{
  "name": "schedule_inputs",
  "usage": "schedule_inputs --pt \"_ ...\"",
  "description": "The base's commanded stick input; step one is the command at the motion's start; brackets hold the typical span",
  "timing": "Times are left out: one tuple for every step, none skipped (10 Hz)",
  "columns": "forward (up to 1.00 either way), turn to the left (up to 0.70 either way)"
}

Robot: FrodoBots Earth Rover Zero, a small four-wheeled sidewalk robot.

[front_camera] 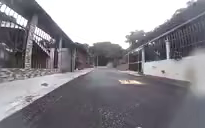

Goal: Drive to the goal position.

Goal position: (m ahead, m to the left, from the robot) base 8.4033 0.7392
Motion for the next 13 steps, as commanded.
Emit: schedule_inputs --pt "0.5 0.01" --pt "0.5 0.01" --pt "0.5 0.01" --pt "0.5 0.01" --pt "0.5 0.01" --pt "0.5 0.01" --pt "0.5 0.01" --pt "0.5 0.01" --pt "0.5 0.01" --pt "0.5 0.01" --pt "0.5 0.01" --pt "0.5 0.01" --pt "0.5 0.01"
